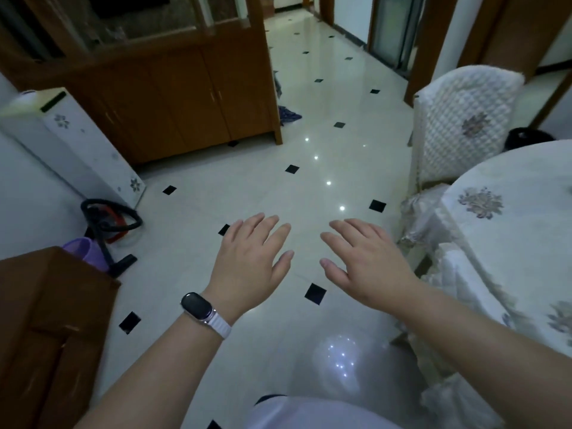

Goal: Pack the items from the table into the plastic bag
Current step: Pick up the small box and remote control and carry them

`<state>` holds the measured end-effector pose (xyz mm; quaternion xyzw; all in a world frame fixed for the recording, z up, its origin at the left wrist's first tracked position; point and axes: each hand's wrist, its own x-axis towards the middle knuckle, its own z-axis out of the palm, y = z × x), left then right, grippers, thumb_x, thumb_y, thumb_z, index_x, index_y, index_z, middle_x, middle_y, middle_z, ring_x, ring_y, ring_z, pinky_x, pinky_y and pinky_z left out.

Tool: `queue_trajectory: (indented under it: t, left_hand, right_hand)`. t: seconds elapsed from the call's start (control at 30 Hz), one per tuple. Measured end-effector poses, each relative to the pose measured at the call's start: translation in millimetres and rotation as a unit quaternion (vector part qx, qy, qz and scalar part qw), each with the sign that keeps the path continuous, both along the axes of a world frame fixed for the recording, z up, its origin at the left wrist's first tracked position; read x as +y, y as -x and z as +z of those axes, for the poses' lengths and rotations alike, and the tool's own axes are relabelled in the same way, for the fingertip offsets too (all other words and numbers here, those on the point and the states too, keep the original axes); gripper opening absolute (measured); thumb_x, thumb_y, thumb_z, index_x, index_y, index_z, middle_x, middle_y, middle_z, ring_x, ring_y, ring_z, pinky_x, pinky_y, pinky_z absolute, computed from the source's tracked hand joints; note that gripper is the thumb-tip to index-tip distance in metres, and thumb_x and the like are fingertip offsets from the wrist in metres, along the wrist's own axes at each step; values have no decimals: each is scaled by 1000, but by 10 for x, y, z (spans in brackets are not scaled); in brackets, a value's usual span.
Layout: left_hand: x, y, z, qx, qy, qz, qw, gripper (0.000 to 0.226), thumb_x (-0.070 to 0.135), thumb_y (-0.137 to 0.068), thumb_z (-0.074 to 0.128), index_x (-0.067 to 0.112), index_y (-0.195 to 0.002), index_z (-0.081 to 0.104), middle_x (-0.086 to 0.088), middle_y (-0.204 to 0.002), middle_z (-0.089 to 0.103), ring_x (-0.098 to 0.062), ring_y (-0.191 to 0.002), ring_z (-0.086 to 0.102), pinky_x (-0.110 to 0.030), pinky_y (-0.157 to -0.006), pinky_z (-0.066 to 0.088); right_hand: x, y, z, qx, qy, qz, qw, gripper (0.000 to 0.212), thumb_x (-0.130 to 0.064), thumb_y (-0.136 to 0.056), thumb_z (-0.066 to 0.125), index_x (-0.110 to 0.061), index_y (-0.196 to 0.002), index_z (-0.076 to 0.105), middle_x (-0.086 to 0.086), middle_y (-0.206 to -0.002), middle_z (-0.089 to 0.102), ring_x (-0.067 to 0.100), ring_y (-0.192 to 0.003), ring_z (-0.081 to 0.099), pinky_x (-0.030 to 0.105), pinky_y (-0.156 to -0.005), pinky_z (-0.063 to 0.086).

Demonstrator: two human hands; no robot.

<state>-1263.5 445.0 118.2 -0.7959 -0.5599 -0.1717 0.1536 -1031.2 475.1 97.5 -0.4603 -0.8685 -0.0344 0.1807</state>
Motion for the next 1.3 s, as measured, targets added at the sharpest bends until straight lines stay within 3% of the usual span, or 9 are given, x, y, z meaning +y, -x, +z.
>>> queue_trajectory:
  t: [0.3,0.57,0.87,1.13,1.3]
  left_hand:
    - [1843,-2,-342,-40,26,-111,993,44,40,-93,51,13,-125,65,-10,-131,63,-32,-124,55,-49,-101,43]
    - [3579,-156,-389,-69,45,-261,962,44,40,-93,51,14,-125,66,-10,-129,64,-33,-123,56,-49,-101,44]
    - [4610,-1297,-422,-72,52,-434,897,38,34,-88,60,13,-118,67,-11,-121,66,-34,-111,60,-46,-92,47]
    - [5217,-2487,-565,-42,108,-489,865,39,35,-90,59,15,-122,66,-8,-126,64,-31,-117,57,-47,-95,47]
    - [5776,-3238,-550,5,105,-500,860,42,38,-90,56,14,-124,64,-8,-126,63,-30,-115,57,-44,-95,46]
  right_hand:
    - [1310,-89,-72,-45,16,-135,990,51,-49,-91,41,-15,-122,62,9,-130,61,32,-119,54,44,-95,43]
    - [2296,-56,37,-65,57,-297,951,51,-51,-91,41,-16,-122,62,7,-130,59,30,-121,53,43,-96,43]
    - [2510,-712,61,-52,65,-481,873,50,-50,-89,43,-17,-120,63,7,-125,62,32,-116,55,44,-90,46]
    - [2935,-1667,-386,-6,107,-566,817,47,-50,-92,42,-20,-122,62,3,-132,59,27,-121,52,42,-96,44]
    - [3509,-2378,-602,49,112,-590,798,45,-47,-90,47,-17,-118,64,7,-128,62,30,-116,56,43,-91,46]
